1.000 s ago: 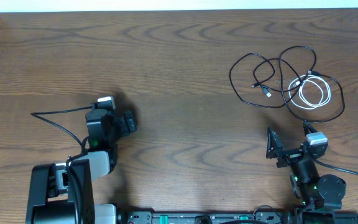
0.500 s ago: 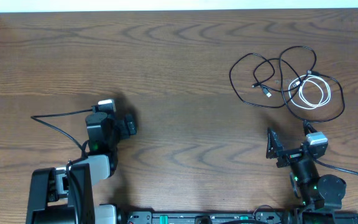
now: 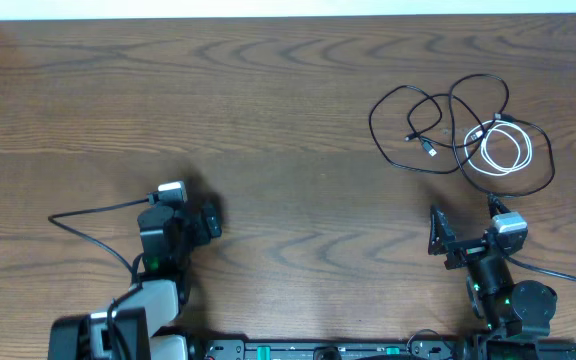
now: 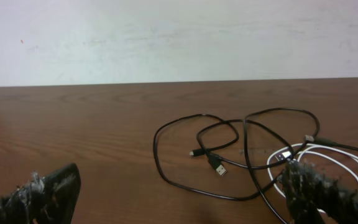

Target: Untangle cables

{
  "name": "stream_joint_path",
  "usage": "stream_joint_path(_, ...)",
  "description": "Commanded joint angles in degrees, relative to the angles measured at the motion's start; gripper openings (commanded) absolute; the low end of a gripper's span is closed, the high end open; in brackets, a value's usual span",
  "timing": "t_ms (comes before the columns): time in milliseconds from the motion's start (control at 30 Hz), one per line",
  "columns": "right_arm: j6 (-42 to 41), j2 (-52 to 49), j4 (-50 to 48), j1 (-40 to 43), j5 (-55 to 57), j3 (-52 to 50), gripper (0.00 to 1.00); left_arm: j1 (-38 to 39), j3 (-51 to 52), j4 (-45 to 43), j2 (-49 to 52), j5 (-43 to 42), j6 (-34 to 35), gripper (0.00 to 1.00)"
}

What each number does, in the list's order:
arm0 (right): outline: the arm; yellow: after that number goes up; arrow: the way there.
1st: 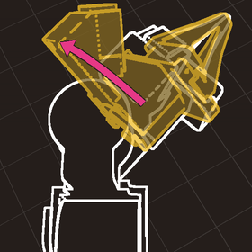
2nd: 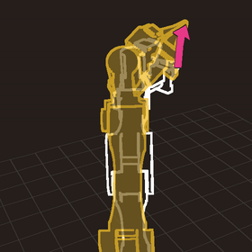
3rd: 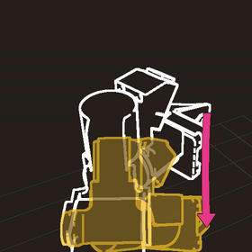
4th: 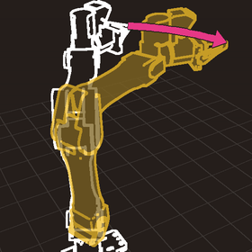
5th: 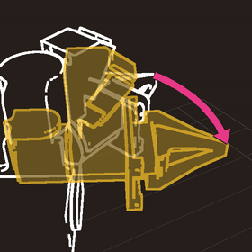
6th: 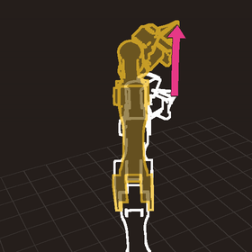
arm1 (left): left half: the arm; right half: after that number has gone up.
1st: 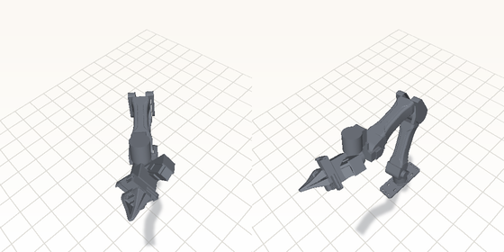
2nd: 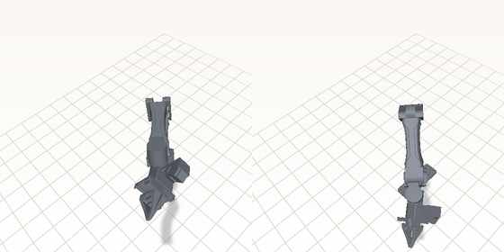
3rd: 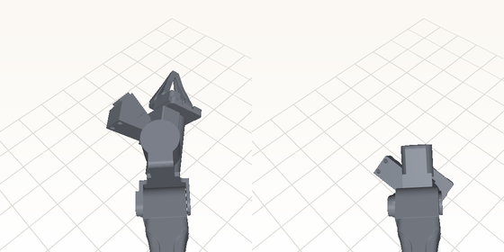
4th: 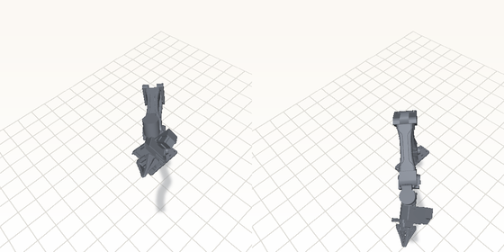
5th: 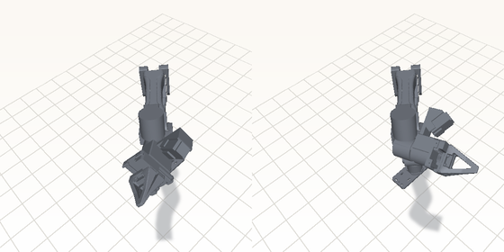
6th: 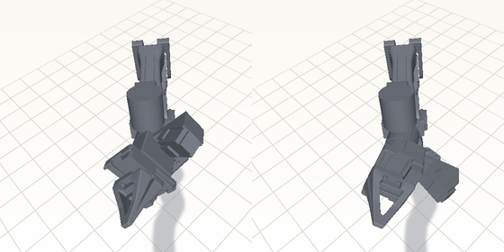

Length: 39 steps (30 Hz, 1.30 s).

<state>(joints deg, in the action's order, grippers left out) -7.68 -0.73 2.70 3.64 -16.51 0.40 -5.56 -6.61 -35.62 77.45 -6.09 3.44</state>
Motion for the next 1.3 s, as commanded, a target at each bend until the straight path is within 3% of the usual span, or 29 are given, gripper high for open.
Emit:
stream_joint_path(0,-0.2,0.2,0.3,0.3,0.5,-0.1,0.99,-0.2,5.4,3.4,-3.3,0.2,3.9,0.98)
stream_joint_path(733,-0.2,0.2,0.3,0.3,0.5,-0.1,0.99,-0.3,6.4,40.2,-40.9,4.3,5.2,0.98)
stream_joint_path(1267,-0.2,0.2,0.3,0.3,0.5,-0.1,0.99,-0.3,6.4,39.8,-72.5,3.3,5.6,0.98)
